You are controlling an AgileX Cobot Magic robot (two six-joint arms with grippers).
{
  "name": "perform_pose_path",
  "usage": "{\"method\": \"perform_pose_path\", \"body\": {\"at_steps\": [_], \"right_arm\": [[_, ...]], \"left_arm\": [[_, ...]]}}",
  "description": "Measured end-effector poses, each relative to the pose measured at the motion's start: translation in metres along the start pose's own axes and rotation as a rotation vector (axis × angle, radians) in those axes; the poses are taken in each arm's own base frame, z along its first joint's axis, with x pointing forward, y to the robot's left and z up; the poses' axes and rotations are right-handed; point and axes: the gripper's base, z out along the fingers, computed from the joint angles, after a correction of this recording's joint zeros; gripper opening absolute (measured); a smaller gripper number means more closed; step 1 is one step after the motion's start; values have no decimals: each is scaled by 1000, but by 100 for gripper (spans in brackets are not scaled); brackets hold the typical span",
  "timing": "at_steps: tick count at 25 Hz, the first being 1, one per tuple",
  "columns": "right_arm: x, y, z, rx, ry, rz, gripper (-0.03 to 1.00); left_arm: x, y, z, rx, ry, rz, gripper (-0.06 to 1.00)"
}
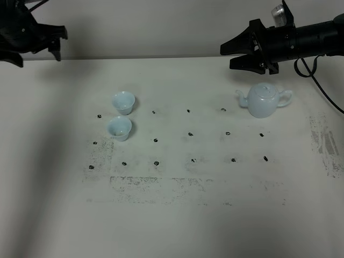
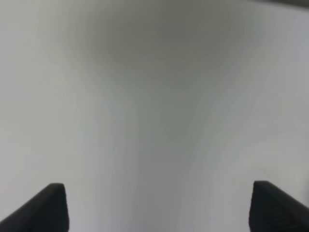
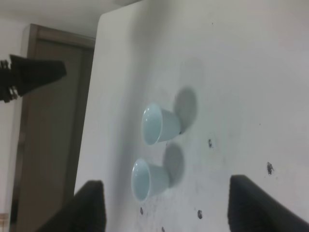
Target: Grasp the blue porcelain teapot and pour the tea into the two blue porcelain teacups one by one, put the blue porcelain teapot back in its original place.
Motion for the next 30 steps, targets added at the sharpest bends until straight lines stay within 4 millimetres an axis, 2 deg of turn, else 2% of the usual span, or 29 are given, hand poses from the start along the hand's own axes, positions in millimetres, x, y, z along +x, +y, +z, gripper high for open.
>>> {"method": "perform_pose_path", "body": {"at_steps": [4, 9, 13, 15, 18, 21, 26, 30], "right_arm": [[0, 0, 0, 0, 0, 0, 53], [0, 0, 0, 3, 2, 0, 53], [1, -2, 0, 24, 16, -8, 53], [2, -3, 0, 38, 26, -15, 53], [3, -4, 0, 47, 31, -10, 53], [3, -4, 0, 48, 32, -6, 53], [3, -4, 0, 48, 32, -5, 53], [3, -4, 0, 49, 33, -6, 53]], "left_arm": [[3, 11, -1, -121, 38, 28, 73], [4, 4, -7, -44, 40, 62, 73], [7, 4, -42, -37, -4, 97, 73], [15, 9, -68, -70, -26, 120, 73], [38, 17, -99, -109, -15, 137, 73], [71, 24, -123, -122, 19, 142, 73], [140, 36, -156, -127, 68, 151, 73], [200, 45, -171, -109, 104, 141, 72]]}}
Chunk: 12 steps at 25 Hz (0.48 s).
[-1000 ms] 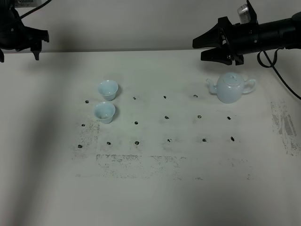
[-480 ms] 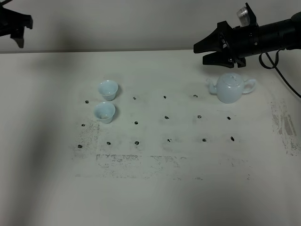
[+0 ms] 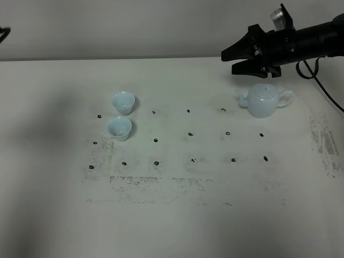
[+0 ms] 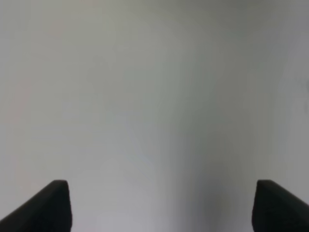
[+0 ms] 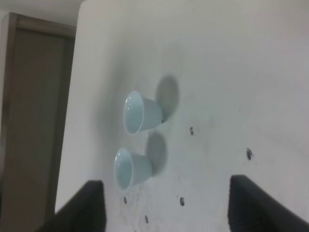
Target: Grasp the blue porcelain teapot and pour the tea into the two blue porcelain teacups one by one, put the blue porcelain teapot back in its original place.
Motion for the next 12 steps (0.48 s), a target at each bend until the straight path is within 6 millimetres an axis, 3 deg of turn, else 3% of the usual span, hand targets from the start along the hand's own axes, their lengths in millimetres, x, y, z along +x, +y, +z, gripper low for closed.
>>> {"method": "perform_pose_path", "body": {"at_steps": [8, 12], "right_arm": [[0, 0, 0, 1, 1, 4, 53], [0, 0, 0, 1, 1, 4, 53]], "left_arm": [[121, -9, 22, 124, 75, -37, 72], [169, -11, 34, 151, -25, -47, 72]]}}
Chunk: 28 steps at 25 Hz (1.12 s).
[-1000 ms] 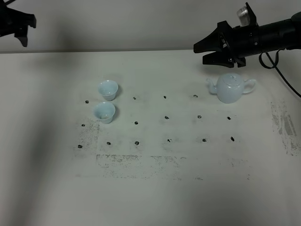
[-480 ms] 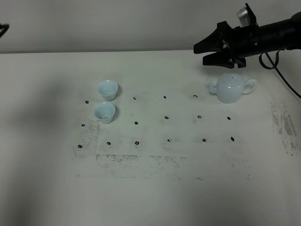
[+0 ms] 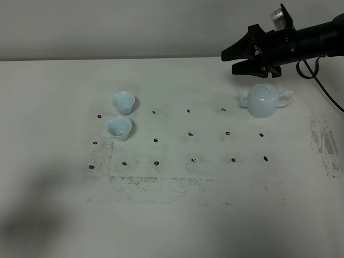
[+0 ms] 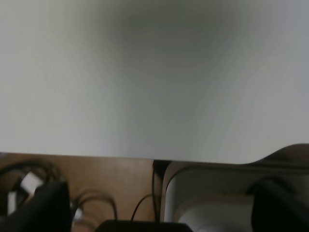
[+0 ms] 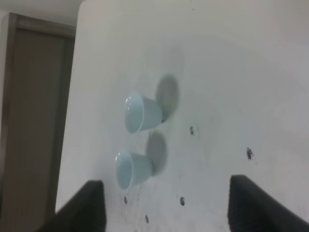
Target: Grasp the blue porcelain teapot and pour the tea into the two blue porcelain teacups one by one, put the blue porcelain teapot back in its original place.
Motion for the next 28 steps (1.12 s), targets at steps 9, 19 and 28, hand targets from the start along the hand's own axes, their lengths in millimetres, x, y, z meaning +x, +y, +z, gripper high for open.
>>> {"method": "perform_pose_path", "body": {"at_steps": [9, 19, 28], "right_arm": [[0, 0, 0, 1, 1, 1, 53], [0, 0, 0, 1, 1, 6, 53], [-12, 13, -11, 86, 4, -89, 53]], "left_arm": [[69, 5, -15, 37, -421, 18, 72], [102, 7, -26, 22, -687, -25, 72], [103, 7, -26, 10, -688, -41, 72]]}}
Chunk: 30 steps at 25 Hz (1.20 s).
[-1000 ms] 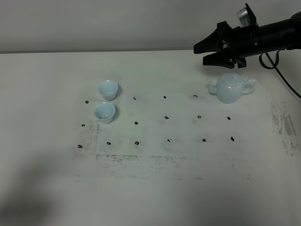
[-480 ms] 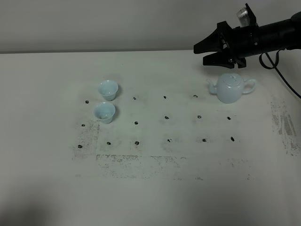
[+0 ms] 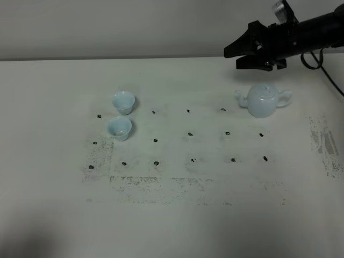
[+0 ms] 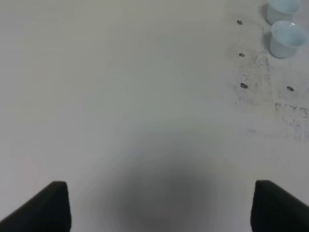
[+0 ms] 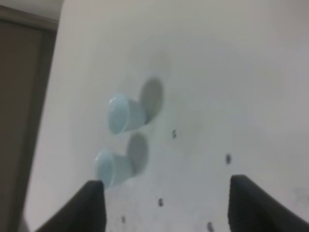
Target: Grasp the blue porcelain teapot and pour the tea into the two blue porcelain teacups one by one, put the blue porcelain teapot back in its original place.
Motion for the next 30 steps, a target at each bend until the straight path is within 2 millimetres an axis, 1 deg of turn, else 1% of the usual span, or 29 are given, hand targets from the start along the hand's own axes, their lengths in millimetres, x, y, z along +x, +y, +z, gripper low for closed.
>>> {"method": "perform_pose_path", "body": {"at_steps": [1, 3, 4, 6, 9, 10, 12, 15, 19, 21, 23, 30], "right_arm": [[-5, 3, -5, 25, -6, -18, 53], [-18, 13, -21, 72, -44, -57, 53], [-25, 15, -32, 100, -66, -74, 53], [-34, 14, -56, 157, -114, -78, 53], [-40, 3, -86, 271, -147, -95, 53], [-40, -2, -92, 321, -142, -103, 53], [-38, -14, -102, 429, -116, -114, 53], [-34, -27, -109, 601, -53, -128, 53], [-32, -33, -112, 668, -29, -131, 53], [-31, -35, -109, 670, -20, -128, 53], [-30, -43, -102, 669, -9, -105, 53], [-15, -95, -70, 666, 82, -10, 53]], "left_arm": [[0, 0, 0, 0, 0, 0, 72], [0, 0, 0, -1, 0, -1, 72], [0, 0, 0, -1, 0, -1, 72], [0, 0, 0, -1, 0, -1, 72], [0, 0, 0, -1, 0, -1, 72], [0, 0, 0, -1, 0, -1, 72], [0, 0, 0, -1, 0, 0, 72], [0, 0, 0, -1, 0, 0, 72], [0, 0, 0, -1, 0, 0, 72], [0, 0, 0, -1, 0, 0, 72], [0, 0, 0, -1, 0, 0, 72], [0, 0, 0, -1, 0, 0, 72]]}}
